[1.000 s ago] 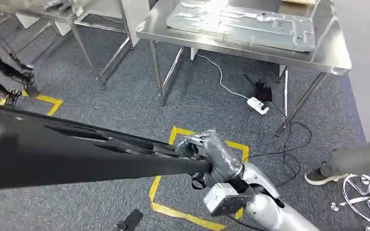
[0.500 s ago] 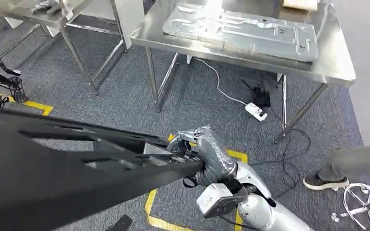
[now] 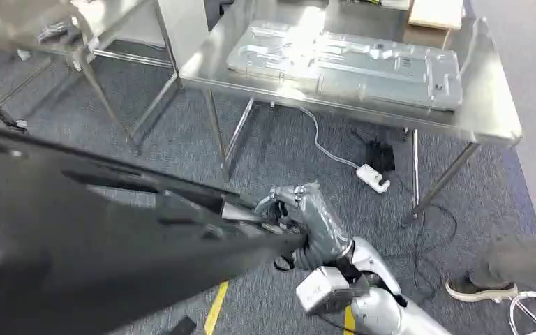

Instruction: Take the parts from the cabinet and place them on the table.

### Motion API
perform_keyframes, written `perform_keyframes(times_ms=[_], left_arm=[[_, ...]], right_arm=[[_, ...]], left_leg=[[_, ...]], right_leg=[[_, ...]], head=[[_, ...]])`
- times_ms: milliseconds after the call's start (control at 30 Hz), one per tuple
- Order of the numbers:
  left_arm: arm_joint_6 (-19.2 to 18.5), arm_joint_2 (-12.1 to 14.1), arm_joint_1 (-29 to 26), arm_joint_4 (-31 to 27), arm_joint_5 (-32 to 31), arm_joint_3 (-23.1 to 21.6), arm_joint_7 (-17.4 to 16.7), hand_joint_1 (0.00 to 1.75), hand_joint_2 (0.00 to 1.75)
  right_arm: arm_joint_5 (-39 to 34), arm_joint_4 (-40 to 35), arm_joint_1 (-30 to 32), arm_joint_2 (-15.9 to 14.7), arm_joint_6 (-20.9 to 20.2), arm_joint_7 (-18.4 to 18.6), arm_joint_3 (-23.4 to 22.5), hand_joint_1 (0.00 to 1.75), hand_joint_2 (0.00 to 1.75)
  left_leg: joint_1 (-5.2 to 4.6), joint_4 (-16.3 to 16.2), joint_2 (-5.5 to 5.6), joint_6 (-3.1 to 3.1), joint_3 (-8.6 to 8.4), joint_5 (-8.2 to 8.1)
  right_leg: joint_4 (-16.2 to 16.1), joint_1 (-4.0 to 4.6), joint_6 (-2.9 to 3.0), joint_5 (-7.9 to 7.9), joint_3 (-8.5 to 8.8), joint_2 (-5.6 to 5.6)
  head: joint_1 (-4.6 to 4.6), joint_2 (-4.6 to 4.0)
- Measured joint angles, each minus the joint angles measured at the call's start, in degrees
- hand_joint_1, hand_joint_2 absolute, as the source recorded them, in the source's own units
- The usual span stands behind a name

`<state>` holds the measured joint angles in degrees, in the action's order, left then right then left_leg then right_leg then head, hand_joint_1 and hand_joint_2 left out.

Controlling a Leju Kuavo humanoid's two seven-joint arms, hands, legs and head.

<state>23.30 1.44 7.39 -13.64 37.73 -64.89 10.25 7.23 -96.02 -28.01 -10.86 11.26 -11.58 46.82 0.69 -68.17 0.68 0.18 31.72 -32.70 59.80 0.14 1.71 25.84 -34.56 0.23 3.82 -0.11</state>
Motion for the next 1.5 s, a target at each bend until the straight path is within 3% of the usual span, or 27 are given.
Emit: perform_keyframes(times_ms=[67,100,133,200,267,300,400,433,467,567,633,700,767,833,900,1000,1067,1133,1167,1200,1233,1267,1300,1333,1400,1433,1500], left_arm=[[0.0,0.0,-0.3,0.0,0.0,-0.1,0.0,0.00,1.75],[0.0,0.0,-0.4,0.0,0.0,-0.2,0.0,0.00,1.75],[0.0,0.0,-0.6,0.0,0.0,-0.2,0.0,0.00,1.75],[0.0,0.2,-0.7,0.0,0.1,-0.2,0.0,0.00,1.75],[0.0,0.4,-0.9,0.0,0.1,-0.3,0.1,0.00,1.75],[0.0,0.5,-0.8,0.0,0.2,-0.4,0.1,0.00,1.75],[-0.2,0.5,-1.1,0.0,0.2,-0.5,0.1,0.00,1.75],[-0.3,0.4,-1.2,0.0,0.2,-0.5,0.1,0.00,1.75],[-0.3,0.4,-1.0,0.0,0.1,-0.6,0.1,0.00,1.75],[-0.1,0.5,-0.6,0.0,0.2,-0.8,0.0,0.00,1.75],[0.0,0.5,-0.8,0.0,0.2,-0.8,0.0,0.00,1.75],[0.0,0.5,-1.0,0.0,0.3,-0.9,0.0,0.00,1.75],[0.0,0.4,-1.1,0.0,0.3,-0.9,0.0,0.00,1.75],[0.1,0.5,-0.9,0.0,0.5,-0.9,0.0,0.00,1.75],[0.2,0.4,-0.6,0.0,0.5,-0.9,0.1,0.00,1.75],[0.2,0.4,-0.1,0.0,0.5,-0.9,0.1,0.00,1.75],[0.1,0.4,-0.2,0.0,0.5,-1.0,0.0,0.00,1.75],[0.1,0.4,-0.5,0.0,0.5,-1.0,0.0,0.00,1.75],[0.1,0.4,-0.5,0.0,0.6,-1.0,0.0,0.00,1.75],[0.1,0.5,-0.7,0.0,0.6,-1.0,-0.1,0.00,1.75],[0.1,0.6,-0.7,0.0,0.5,-1.0,-0.2,0.00,1.75],[0.2,0.7,-0.8,0.0,0.4,-1.0,-0.3,0.00,1.75],[0.3,0.7,-0.9,0.0,0.3,-1.1,-0.4,0.00,1.75],[0.5,0.7,-0.8,0.0,0.3,-1.1,-0.6,0.00,1.75],[0.8,0.5,-0.6,0.0,0.2,-1.1,-0.7,0.00,1.75],[0.8,0.3,-0.5,0.0,0.2,-1.1,-0.7,0.00,1.75],[0.9,0.3,-0.3,0.0,0.2,-1.1,-0.7,0.00,1.75]], right_arm=[[0.0,0.0,0.3,0.0,0.0,0.0,0.0,1.75,1.75],[0.0,0.0,0.5,0.0,0.0,0.1,0.0,1.75,1.75],[0.0,0.0,0.6,0.0,0.0,0.1,0.0,1.75,1.75],[0.0,0.0,0.6,0.0,0.0,0.1,0.0,1.75,1.75],[0.0,0.0,0.6,0.0,0.0,0.1,-0.1,1.75,1.75],[0.0,0.1,0.7,0.0,-0.1,0.1,-0.1,1.75,1.75],[-0.2,0.1,0.6,0.0,-0.4,0.1,-0.1,1.75,1.75],[-0.4,0.1,0.5,0.0,-0.5,0.0,-0.2,1.75,1.75],[-0.4,0.1,0.4,0.0,-0.7,-0.1,-0.3,1.75,1.75],[-0.7,0.3,0.0,0.0,-1.1,-0.5,-0.4,1.75,1.75],[-1.0,0.6,0.1,0.0,-1.4,-0.8,-0.4,1.75,1.75],[-1.1,0.9,0.1,0.0,-1.5,-0.9,-0.4,1.75,1.75],[-1.3,1.2,0.1,0.0,-1.6,-1.2,-0.4,1.75,1.75],[-1.4,1.4,0.2,0.0,-1.8,-1.4,-0.4,1.75,1.75],[-1.4,1.5,-0.3,0.2,-1.9,-1.5,-0.4,1.75,1.75],[-1.4,1.5,-1.0,0.7,-1.9,-1.8,-0.4,1.75,1.75],[-1.4,1.7,-0.8,1.0,-1.9,-1.9,-0.4,1.75,1.75],[-1.4,1.9,-0.8,1.0,-1.9,-1.9,-0.4,1.75,1.75],[-1.4,2.0,-0.8,1.0,-1.9,-2.0,-0.4,1.75,1.75],[-1.4,2.1,-0.8,1.0,-1.9,-2.1,-0.4,1.75,1.75],[-1.5,2.1,-0.9,1.0,-1.9,-2.1,-0.4,1.75,1.75],[-1.6,2.2,-0.8,1.0,-1.8,-2.2,-0.4,1.75,1.75],[-1.9,2.5,-0.9,1.1,-1.8,-2.3,-0.4,1.75,1.75],[-2.1,2.5,-0.9,1.1,-1.8,-2.3,-0.4,1.75,1.75],[-2.3,2.6,-0.9,1.0,-1.8,-2.3,-0.5,1.75,1.75],[-2.4,2.6,-1.1,0.9,-1.7,-2.3,-0.7,1.75,1.75],[-2.4,2.6,-1.2,0.9,-1.6,-2.3,-0.7,1.75,1.75]], left_leg=[[0.12,-6.4,-0.10,-0.40,5.33,-3.40],[0.12,-7.7,-0.13,-0.49,7.27,-4.41],[0.12,-7.0,-0.14,-0.55,8.36,-4.01],[0.10,-0.6,-0.17,-0.49,7.59,0.98],[-0.12,7.1,-0.49,0.27,5.94,8.64],[-0.72,6.8,-0.54,0.30,6.44,4.35],[-0.60,7.9,-0.30,1.88,5.14,6.00],[-0.12,8.5,-0.25,2.19,3.58,6.31],[-0.14,8.8,-0.28,2.41,2.69,5.94],[-0.12,9.1,-0.22,2.72,1.32,4.94],[-0.10,9.1,-0.07,2.55,0.04,3.71],[-0.07,9.1,0.15,2.19,-1.66,2.41],[-0.03,9.2,0.22,1.80,-2.59,1.09],[-0.03,9.5,0.46,0.79,-3.51,0.02],[0.08,8.8,0.42,0.09,-4.47,0.71],[0.34,-0.5,0.14,-0.65,1.05,2.72],[0.39,-6.5,0.07,-0.92,6.87,-0.66],[0.39,-6.9,-0.03,-1.08,10.09,-3.99],[0.39,-4.8,-0.09,-1.09,10.60,-3.69],[0.37,-1.2,-0.13,-0.87,10.42,-1.33],[0.33,2.7,-0.18,-0.62,10.00,2.63],[0.19,6.8,-0.31,-0.11,9.74,9.47],[-0.33,8.1,-0.26,-0.02,10.17,11.78],[-0.37,7.9,-0.24,0.09,9.45,11.17],[-0.19,8.5,-0.15,0.82,8.44,10.96],[-0.06,9.1,-0.07,1.18,7.34,10.75],[-0.01,9.4,-0.14,1.85,5.78,9.69]], right_leg=[[0.0,0.04,0.17,1.08,0.89,0.01],[0.0,0.04,0.21,1.53,1.37,0.10],[0.0,0.04,0.16,2.07,2.03,0.26],[0.0,0.02,-0.06,3.21,3.61,0.39],[-0.1,0.00,-0.48,4.40,4.48,0.31],[0.0,0.14,-0.95,4.73,5.19,0.56],[0.2,0.20,-2.05,4.69,6.15,0.47],[1.0,0.31,-2.25,5.13,5.87,0.37],[3.0,0.21,-2.55,5.11,5.48,0.31],[13.0,-0.38,-3.44,8.36,-1.94,0.29],[14.4,-0.78,-3.62,10.12,-5.46,0.28],[8.9,-1.02,-3.88,6.65,-5.13,0.26],[1.0,-1.05,-3.32,-3.15,-4.35,0.19],[0.9,-0.20,-2.61,-1.83,-3.36,0.10],[0.3,-0.16,-1.71,-1.33,-2.33,0.32],[-0.7,-0.45,-0.30,-0.20,0.25,0.15],[-1.1,-0.43,-0.17,0.97,1.76,0.14],[-1.1,-0.44,-0.20,2.34,3.46,0.40],[-1.1,-0.45,-0.26,3.15,4.52,0.50],[-1.1,-0.45,-0.40,4.07,5.77,0.56],[-1.1,-0.45,-0.64,4.94,6.86,0.54],[-1.3,-0.44,-0.91,5.81,6.93,0.49],[-0.7,-0.19,-1.30,6.68,8.21,0.68],[-1.3,-0.11,-1.77,7.38,8.02,0.73],[-0.6,-0.04,-2.38,6.12,9.10,0.70],[1.4,-0.09,-2.67,5.48,8.23,0.62],[8.3,-0.36,-3.01,4.04,4.18,0.49]], head=[[-0.09,-0.02],[-0.08,0.00],[-0.17,0.00],[-0.26,0.00],[-0.39,0.00],[-0.41,-0.02],[-0.57,-0.02],[-0.70,0.00],[-0.46,0.00],[-0.41,0.00],[-0.32,0.00],[-0.33,0.00],[-0.30,0.00],[-0.54,0.00],[-0.54,0.00],[-0.85,0.00],[-0.87,0.00],[-0.98,0.00],[-0.98,0.00],[-1.00,0.00],[-1.07,0.00],[-1.09,0.00],[-1.11,0.00],[-1.18,0.00],[-1.11,0.00],[-1.24,0.00],[-1.02,0.00]])
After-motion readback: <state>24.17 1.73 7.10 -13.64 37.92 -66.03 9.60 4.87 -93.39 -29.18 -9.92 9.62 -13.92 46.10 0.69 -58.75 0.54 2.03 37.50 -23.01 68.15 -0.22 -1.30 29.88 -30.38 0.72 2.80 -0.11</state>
